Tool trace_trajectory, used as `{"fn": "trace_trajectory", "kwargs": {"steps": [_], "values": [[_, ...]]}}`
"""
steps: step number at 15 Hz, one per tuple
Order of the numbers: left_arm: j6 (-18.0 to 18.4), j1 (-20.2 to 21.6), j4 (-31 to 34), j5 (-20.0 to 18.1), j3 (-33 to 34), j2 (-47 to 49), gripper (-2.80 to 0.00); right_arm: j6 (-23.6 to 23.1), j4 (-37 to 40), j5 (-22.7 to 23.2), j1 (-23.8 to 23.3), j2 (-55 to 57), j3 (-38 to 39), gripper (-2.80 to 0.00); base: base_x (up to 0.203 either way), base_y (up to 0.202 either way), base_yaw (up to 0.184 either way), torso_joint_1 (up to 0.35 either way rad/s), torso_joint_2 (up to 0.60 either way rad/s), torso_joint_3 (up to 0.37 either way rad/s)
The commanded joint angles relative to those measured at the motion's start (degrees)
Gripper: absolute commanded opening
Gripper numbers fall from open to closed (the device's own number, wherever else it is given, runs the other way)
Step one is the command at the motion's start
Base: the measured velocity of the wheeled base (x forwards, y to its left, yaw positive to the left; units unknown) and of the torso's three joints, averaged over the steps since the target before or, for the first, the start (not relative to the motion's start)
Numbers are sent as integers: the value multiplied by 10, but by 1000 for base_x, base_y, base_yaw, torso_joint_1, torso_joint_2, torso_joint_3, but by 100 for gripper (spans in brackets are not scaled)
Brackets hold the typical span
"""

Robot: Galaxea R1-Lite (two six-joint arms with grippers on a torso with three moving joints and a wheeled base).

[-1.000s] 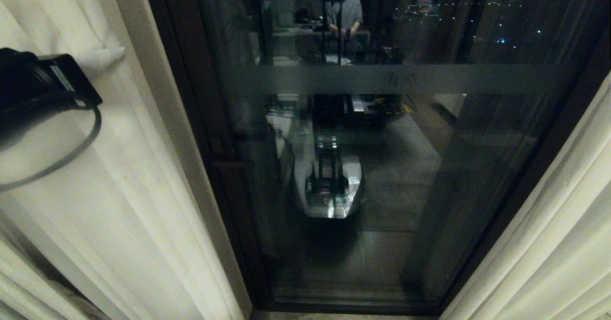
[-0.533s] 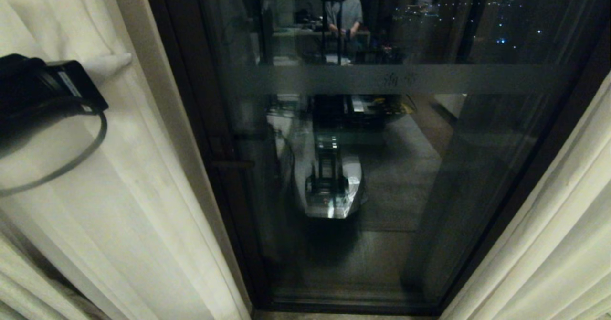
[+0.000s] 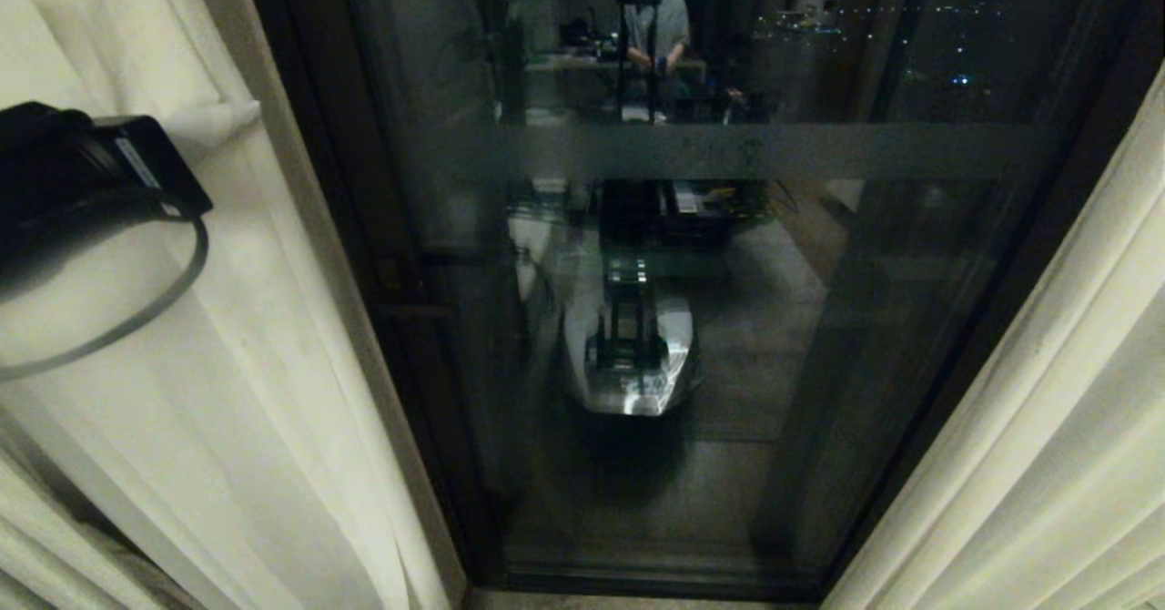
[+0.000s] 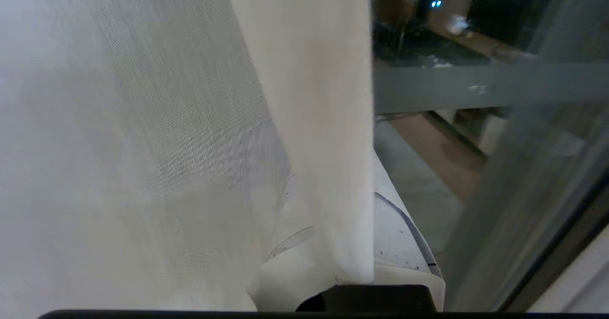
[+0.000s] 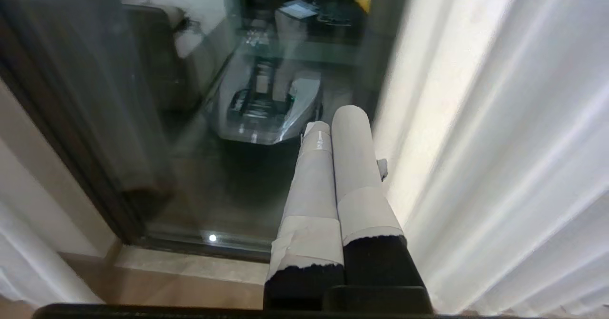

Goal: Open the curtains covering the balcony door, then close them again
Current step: Close the inner curtains on both sides

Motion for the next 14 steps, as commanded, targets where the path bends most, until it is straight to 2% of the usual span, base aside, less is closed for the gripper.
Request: {"fn": "trace_trajectory", "kwargs": {"steps": [1,14], "values": [[-1,-5,-2,0,1,-1,-280,0,0,0,0,0,0,-280,0,-190,0,-2,2,2],[-1,-6,-2,0,10,4,-280,0,0,0,0,0,0,-280,0,-190,1,3,3,2]]}}
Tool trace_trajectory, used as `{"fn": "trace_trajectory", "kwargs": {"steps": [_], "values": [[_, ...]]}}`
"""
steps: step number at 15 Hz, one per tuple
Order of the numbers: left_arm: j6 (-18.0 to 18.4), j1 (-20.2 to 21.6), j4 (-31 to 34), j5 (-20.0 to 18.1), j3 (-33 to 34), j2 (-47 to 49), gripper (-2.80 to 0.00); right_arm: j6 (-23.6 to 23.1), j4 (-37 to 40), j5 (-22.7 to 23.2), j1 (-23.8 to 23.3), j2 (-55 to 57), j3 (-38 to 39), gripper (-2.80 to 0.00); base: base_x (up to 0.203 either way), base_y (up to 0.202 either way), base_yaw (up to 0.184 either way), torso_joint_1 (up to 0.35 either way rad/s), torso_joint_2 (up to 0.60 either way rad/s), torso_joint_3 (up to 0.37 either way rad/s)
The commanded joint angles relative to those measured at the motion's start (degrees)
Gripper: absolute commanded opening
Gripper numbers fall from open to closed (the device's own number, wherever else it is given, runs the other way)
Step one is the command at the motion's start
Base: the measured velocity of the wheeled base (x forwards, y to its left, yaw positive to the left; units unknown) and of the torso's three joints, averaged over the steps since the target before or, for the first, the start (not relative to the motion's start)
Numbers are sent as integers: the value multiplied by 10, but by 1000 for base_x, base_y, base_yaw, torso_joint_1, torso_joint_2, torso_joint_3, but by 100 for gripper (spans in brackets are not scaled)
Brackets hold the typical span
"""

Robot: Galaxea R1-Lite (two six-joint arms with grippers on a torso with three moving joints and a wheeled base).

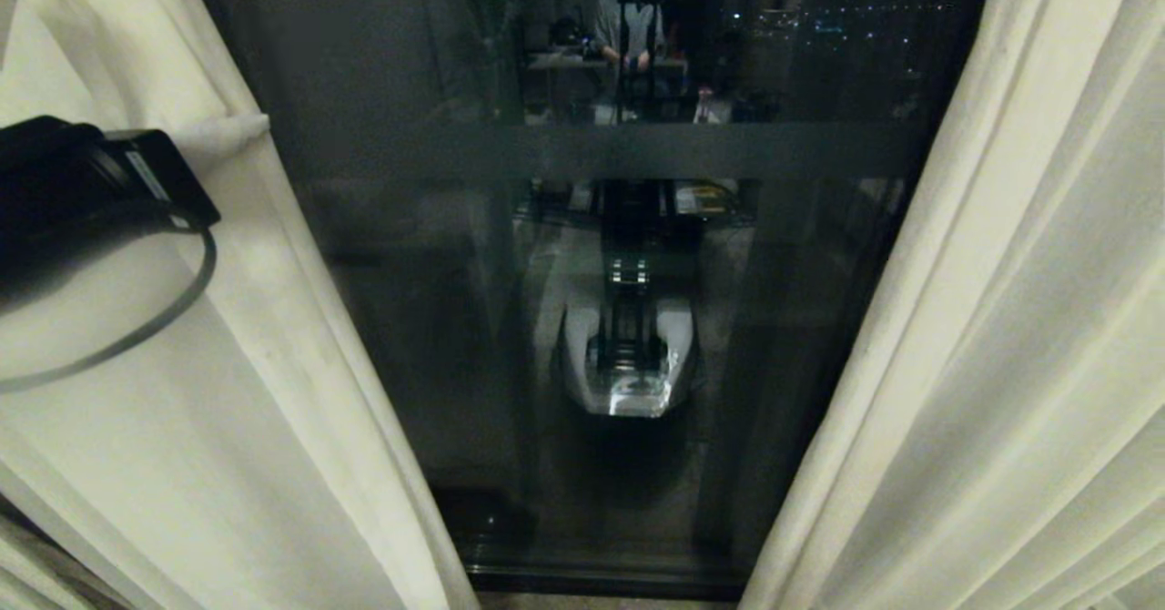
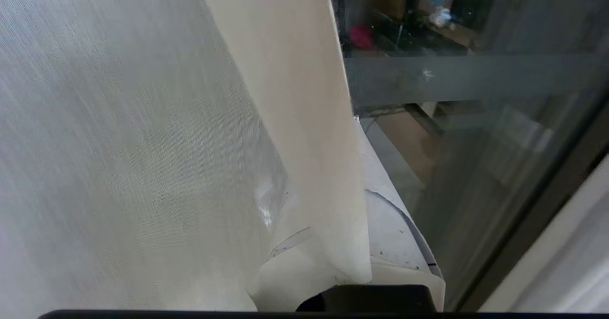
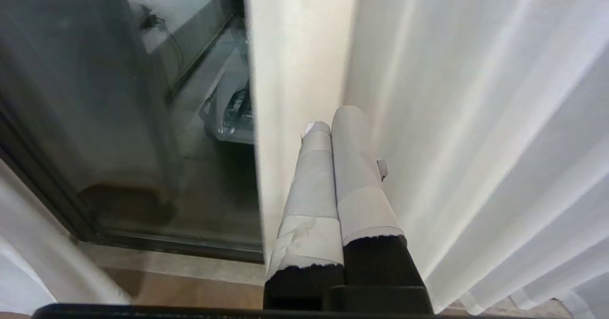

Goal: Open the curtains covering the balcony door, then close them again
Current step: Close the inner curtains on both sides

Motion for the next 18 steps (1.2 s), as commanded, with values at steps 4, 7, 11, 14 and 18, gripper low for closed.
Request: {"fn": "trace_trajectory", "kwargs": {"steps": [4,7,11,14,18], "values": [[-1,0,-2,-1,5,3,-280,0,0,0,0,0,0,-280,0,-193,2,3,3,2],[-1,-2,-2,-2,5,1,-280,0,0,0,0,0,0,-280,0,-194,3,1,1,2],[-1,-18,-2,-1,5,-6,-280,0,0,0,0,0,0,-280,0,-192,2,4,3,0],[-1,-38,-2,-1,5,-17,-280,0,0,0,0,0,0,-280,0,-193,2,-1,2,3],[-2,-69,-2,4,11,-34,-280,0,0,0,0,0,0,-280,0,-192,2,2,1,2]]}}
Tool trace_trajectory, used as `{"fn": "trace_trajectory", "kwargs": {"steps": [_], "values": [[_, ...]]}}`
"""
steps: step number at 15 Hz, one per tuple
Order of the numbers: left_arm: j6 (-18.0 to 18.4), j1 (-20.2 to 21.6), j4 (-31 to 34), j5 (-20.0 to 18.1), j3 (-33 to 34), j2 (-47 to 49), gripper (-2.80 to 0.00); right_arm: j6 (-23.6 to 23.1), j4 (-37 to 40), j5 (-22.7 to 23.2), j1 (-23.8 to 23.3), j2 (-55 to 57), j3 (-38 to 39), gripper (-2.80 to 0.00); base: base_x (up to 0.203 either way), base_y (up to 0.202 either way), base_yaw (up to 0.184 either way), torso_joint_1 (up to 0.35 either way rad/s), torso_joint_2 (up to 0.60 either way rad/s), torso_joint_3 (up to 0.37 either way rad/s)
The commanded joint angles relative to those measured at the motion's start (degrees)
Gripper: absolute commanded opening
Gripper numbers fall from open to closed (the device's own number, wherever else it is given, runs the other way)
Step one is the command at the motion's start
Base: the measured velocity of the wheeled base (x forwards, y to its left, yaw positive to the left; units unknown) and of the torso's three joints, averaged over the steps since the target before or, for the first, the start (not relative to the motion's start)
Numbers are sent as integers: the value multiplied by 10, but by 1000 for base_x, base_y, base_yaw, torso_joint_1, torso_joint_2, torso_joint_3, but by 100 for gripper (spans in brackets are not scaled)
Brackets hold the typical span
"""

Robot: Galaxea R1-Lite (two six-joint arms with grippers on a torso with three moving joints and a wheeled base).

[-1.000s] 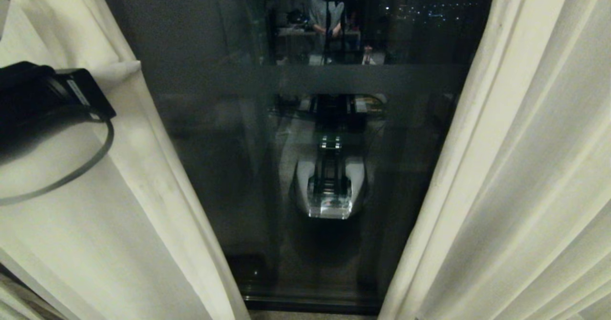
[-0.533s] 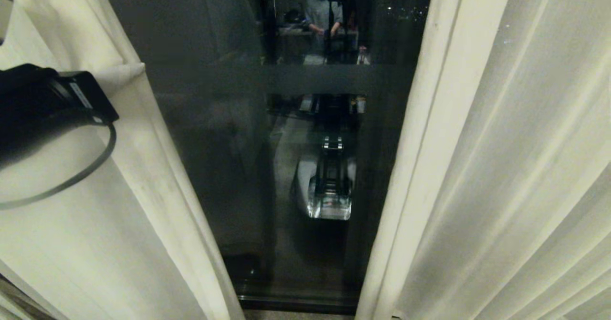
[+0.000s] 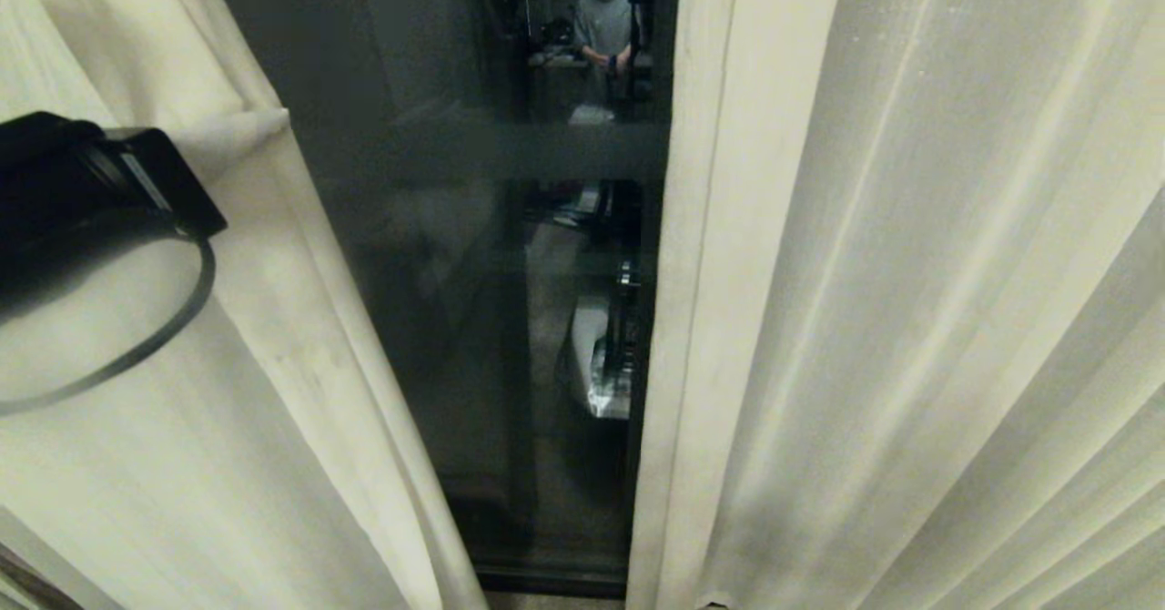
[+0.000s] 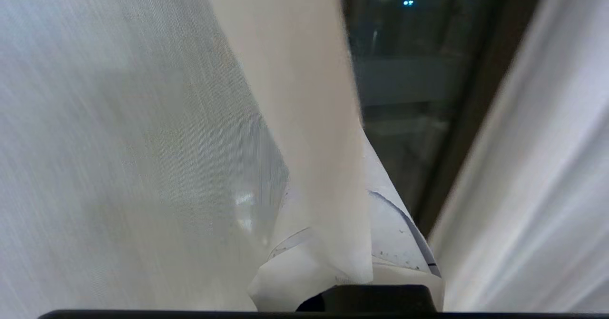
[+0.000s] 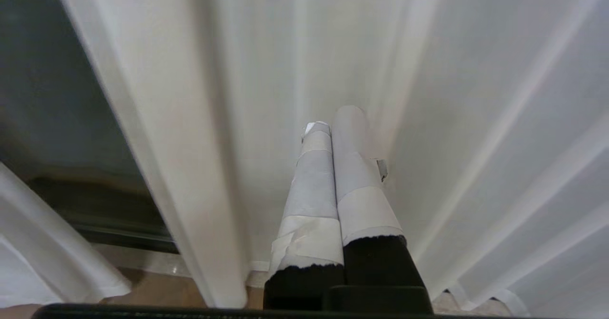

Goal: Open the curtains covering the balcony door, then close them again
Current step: Close the inner curtains on both sides

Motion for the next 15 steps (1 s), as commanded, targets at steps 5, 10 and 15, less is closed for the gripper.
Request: {"fn": "trace_trajectory", "kwargs": {"steps": [5,10,15], "values": [[0,-54,-2,5,6,-29,-280,-1,0,0,0,0,0,-280,0,-192,3,0,4,4],[0,-108,-2,6,3,-41,-280,-1,0,0,0,0,0,-280,0,-191,2,1,2,2],[0,-166,-2,7,1,-48,-280,-1,0,0,0,0,0,-280,0,-191,2,1,4,3]]}}
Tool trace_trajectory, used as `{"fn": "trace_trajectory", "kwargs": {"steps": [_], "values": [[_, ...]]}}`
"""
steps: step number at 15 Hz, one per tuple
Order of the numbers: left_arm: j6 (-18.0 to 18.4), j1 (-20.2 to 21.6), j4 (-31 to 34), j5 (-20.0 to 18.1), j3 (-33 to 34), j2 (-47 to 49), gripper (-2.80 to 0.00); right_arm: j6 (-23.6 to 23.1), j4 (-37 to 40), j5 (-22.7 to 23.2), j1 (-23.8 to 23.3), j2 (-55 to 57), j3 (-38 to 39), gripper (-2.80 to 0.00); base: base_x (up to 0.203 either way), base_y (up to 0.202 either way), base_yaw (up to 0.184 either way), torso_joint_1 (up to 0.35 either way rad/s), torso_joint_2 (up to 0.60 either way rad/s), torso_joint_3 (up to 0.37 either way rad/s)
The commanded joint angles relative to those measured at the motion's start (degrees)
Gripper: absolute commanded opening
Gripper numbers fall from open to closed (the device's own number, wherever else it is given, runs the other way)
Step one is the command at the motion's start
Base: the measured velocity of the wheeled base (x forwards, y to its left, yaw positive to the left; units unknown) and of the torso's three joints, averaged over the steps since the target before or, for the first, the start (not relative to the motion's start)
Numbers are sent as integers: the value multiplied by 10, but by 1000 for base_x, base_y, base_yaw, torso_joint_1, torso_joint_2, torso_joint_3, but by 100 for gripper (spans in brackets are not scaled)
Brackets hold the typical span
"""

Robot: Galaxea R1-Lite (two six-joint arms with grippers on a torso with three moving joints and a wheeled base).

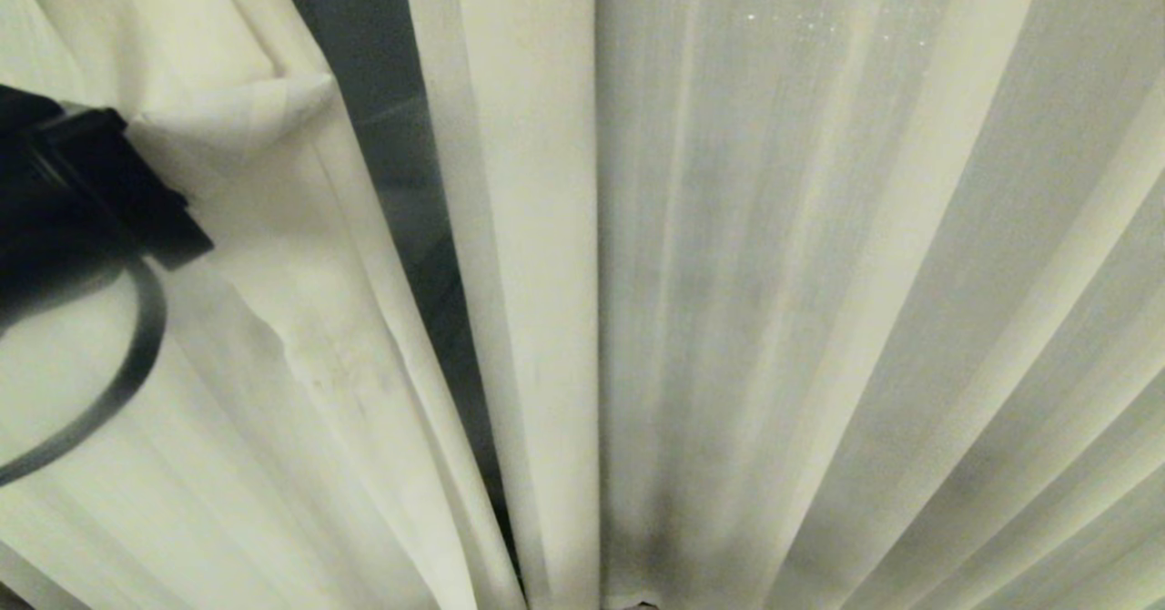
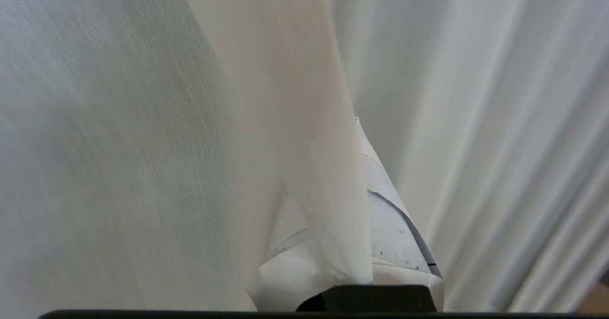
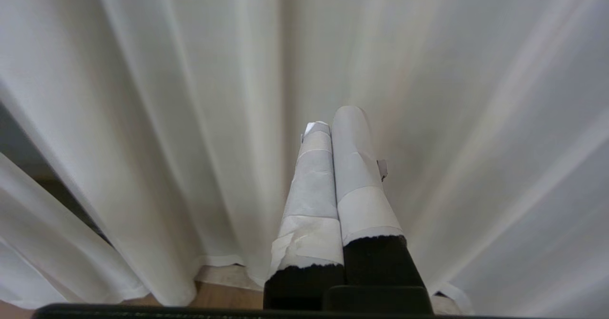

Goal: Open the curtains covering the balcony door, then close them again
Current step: Close the inner curtains on both sides

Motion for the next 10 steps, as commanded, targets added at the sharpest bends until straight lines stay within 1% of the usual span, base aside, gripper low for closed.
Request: {"fn": "trace_trajectory", "kwargs": {"steps": [1,6,10], "values": [[-1,-25,-2,-1,0,-2,-280,0,0,0,0,0,0,-280,0,-193,2,0,2,4],[0,-69,-2,-1,-3,5,-280,0,0,0,0,0,0,-280,0,-190,2,2,1,2],[0,-91,-2,-1,-9,19,-280,0,0,0,0,0,0,-280,0,-192,0,1,5,3]]}}
